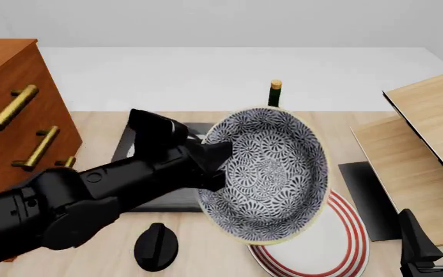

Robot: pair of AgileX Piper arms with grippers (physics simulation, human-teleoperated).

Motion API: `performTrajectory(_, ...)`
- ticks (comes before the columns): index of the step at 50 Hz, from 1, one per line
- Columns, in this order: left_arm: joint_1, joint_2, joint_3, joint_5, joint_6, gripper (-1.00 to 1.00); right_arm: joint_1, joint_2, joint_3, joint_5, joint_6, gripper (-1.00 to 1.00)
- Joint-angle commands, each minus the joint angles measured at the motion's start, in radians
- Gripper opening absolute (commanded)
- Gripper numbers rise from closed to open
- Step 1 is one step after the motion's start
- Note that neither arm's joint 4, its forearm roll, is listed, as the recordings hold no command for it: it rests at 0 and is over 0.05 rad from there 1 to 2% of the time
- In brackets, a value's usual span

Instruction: Pick up the akita bowl and put it on the plate.

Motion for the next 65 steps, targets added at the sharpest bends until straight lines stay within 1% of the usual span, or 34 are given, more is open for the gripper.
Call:
performTrajectory(1,-0.025,0.083,-0.013,-0.068,-0.057,-1.0,0.0,0.0,0.0,0.0,0.0,1.0)
performTrajectory(8,0.0,0.137,-0.009,-0.121,-0.089,-1.0,0.0,0.0,0.0,0.0,0.0,1.0)
performTrajectory(11,0.018,0.17,0.003,-0.166,-0.124,-1.0,0.0,0.0,0.0,0.0,0.0,1.0)
performTrajectory(13,0.022,0.194,0.009,-0.191,-0.131,-1.0,0.0,0.0,0.0,0.0,0.0,1.0)
performTrajectory(14,0.018,0.205,0.014,-0.203,-0.148,-1.0,0.0,0.0,0.0,0.0,0.0,1.0)
performTrajectory(15,0.021,0.217,0.016,-0.215,-0.141,-1.0,0.0,0.0,0.0,0.0,0.0,1.0)
performTrajectory(16,0.02,0.231,0.02,-0.23,-0.152,-1.0,0.0,0.0,0.0,0.0,0.0,1.0)
performTrajectory(27,0.009,0.342,0.024,-0.313,-0.186,-1.0,0.0,0.0,0.0,0.0,0.0,1.0)
performTrajectory(28,0.011,0.353,0.023,-0.323,-0.192,-1.0,0.0,0.0,0.0,0.0,0.0,1.0)
performTrajectory(30,0.01,0.368,0.015,-0.323,-0.181,-1.0,0.0,0.0,0.0,0.0,0.0,1.0)
performTrajectory(31,0.014,0.392,0.011,-0.335,-0.194,-1.0,0.0,0.0,0.0,0.0,0.0,1.0)
performTrajectory(34,0.013,0.424,0.002,-0.35,-0.196,-1.0,0.0,0.0,0.0,0.0,0.0,1.0)
performTrajectory(43,-0.015,0.475,-0.027,-0.351,-0.201,-1.0,0.0,0.0,0.0,0.0,0.0,1.0)
performTrajectory(57,-0.024,0.504,-0.115,-0.252,-0.158,-1.0,0.0,0.0,0.0,0.0,0.0,1.0)
performTrajectory(65,-0.038,0.556,-0.154,-0.231,-0.162,-1.0,0.0,0.0,0.0,0.0,0.0,1.0)
